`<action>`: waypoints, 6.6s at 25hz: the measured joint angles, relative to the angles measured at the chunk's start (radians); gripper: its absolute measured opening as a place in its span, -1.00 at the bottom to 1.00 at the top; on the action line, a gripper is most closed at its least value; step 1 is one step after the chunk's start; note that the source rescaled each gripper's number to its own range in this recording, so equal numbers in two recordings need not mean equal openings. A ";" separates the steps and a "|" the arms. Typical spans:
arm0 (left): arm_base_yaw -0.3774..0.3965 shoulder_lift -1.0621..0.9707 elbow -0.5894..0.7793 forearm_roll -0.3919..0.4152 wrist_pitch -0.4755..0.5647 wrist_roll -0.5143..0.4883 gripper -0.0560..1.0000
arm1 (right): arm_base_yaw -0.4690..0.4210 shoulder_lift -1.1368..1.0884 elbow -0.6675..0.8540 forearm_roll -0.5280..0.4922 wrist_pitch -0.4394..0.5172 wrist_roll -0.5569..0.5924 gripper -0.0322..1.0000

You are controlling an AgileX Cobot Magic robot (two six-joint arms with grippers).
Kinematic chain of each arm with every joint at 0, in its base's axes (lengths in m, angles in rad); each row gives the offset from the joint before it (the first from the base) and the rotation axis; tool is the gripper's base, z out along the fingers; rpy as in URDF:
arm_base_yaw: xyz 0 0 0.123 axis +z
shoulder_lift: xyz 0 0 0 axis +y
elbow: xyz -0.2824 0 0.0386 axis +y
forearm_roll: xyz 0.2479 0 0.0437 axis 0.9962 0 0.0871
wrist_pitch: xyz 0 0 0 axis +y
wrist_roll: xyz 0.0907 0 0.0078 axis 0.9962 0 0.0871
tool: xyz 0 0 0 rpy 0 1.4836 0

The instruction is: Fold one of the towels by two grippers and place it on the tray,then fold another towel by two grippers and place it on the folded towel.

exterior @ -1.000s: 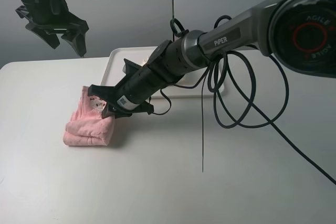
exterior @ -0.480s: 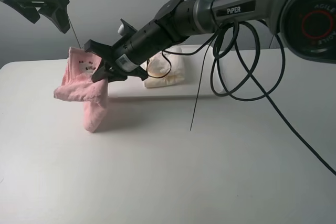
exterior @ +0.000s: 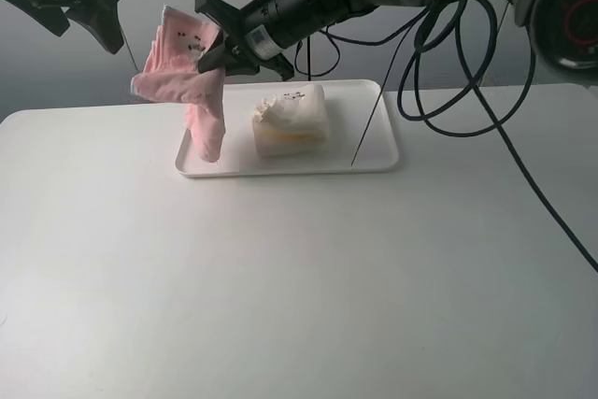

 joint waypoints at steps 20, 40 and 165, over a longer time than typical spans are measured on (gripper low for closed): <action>0.000 0.000 -0.002 -0.002 0.000 0.000 0.84 | -0.099 0.000 -0.025 -0.435 -0.052 0.021 -0.74; 0.000 0.000 -0.002 -0.002 0.000 0.000 0.84 | -0.099 0.086 -0.026 -0.730 -0.082 0.154 -0.45; 0.327 -1.756 1.182 -0.118 -0.130 -0.163 0.99 | -0.459 -2.350 1.476 -0.903 0.231 0.191 1.00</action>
